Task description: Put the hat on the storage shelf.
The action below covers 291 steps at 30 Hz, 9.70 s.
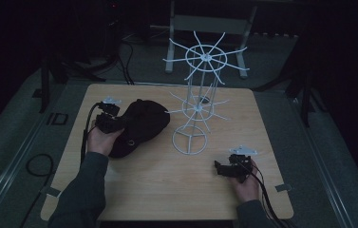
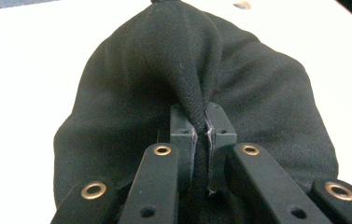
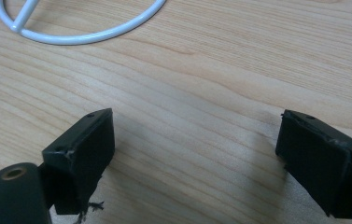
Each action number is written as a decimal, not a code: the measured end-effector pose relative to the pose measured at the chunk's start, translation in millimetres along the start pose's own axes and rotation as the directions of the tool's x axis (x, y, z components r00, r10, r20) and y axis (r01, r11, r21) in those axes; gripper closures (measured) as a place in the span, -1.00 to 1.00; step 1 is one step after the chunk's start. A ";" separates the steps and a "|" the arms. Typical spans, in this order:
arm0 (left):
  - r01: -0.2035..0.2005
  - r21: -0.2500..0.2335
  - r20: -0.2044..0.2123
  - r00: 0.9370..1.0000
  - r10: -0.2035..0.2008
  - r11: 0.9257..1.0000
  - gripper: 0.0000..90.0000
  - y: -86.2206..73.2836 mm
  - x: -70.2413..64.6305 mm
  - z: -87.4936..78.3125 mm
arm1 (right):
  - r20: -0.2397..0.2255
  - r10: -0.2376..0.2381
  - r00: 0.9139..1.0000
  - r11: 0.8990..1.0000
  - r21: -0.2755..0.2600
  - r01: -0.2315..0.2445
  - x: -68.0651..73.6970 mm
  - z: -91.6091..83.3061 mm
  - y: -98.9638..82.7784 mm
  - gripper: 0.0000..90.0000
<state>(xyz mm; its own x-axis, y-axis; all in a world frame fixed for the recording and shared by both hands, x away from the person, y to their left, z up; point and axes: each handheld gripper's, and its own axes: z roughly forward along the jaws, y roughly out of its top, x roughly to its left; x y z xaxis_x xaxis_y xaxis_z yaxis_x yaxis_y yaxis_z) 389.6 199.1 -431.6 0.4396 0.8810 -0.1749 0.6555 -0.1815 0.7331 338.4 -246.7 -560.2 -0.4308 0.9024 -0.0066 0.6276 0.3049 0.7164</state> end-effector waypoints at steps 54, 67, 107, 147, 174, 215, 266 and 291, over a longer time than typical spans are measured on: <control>0.119 -0.240 0.103 0.990 -0.096 0.964 0.89 1.4 16.6 -62.9 | 0.001 0.002 1.000 1.000 -0.002 -0.002 0.1 0.1 0.1 -0.75; 0.129 -0.294 0.124 0.988 -0.096 0.947 0.89 0.6 17.5 -76.6 | 0.001 0.006 1.000 1.000 -0.001 -0.006 0.4 0.0 0.1 -0.75; 0.124 -0.428 0.175 0.983 -0.052 0.895 0.89 3.9 9.8 -120.7 | 0.001 0.003 1.000 1.000 -0.001 -0.003 0.1 0.0 0.2 -0.75; 0.145 -0.507 0.235 0.972 -0.025 0.849 0.89 13.8 -1.4 -137.0 | 0.001 0.002 1.000 1.000 -0.001 -0.002 0.1 0.0 0.2 -0.75; 0.179 -0.553 0.286 0.958 -0.017 0.814 0.89 22.2 -3.2 -143.8 | 0.001 0.003 1.000 1.000 0.000 -0.003 0.1 0.0 0.2 -0.75; 0.225 -0.618 0.341 0.940 -0.002 0.753 0.89 35.7 -6.7 -161.8 | 0.001 0.002 1.000 1.000 0.000 -0.002 0.1 0.0 0.2 -0.75; 0.313 -0.689 0.442 0.896 0.037 0.654 0.89 42.0 -7.3 -165.6 | 0.001 0.003 1.000 1.000 -0.001 -0.003 0.1 0.0 0.1 -0.75; 0.265 -0.679 0.505 0.846 0.173 0.685 0.89 44.4 -27.3 -153.6 | 0.000 0.002 1.000 1.000 0.000 -0.002 0.1 0.0 0.1 -0.75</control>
<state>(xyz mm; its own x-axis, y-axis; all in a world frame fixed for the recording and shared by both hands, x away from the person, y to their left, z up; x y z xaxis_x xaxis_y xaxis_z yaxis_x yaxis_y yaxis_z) 312.4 234.1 -293.3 0.7951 0.4934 -0.3526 0.1483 0.4057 0.9019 338.4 -246.6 -560.0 -0.4297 0.9030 -0.0057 0.6283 0.3035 0.7164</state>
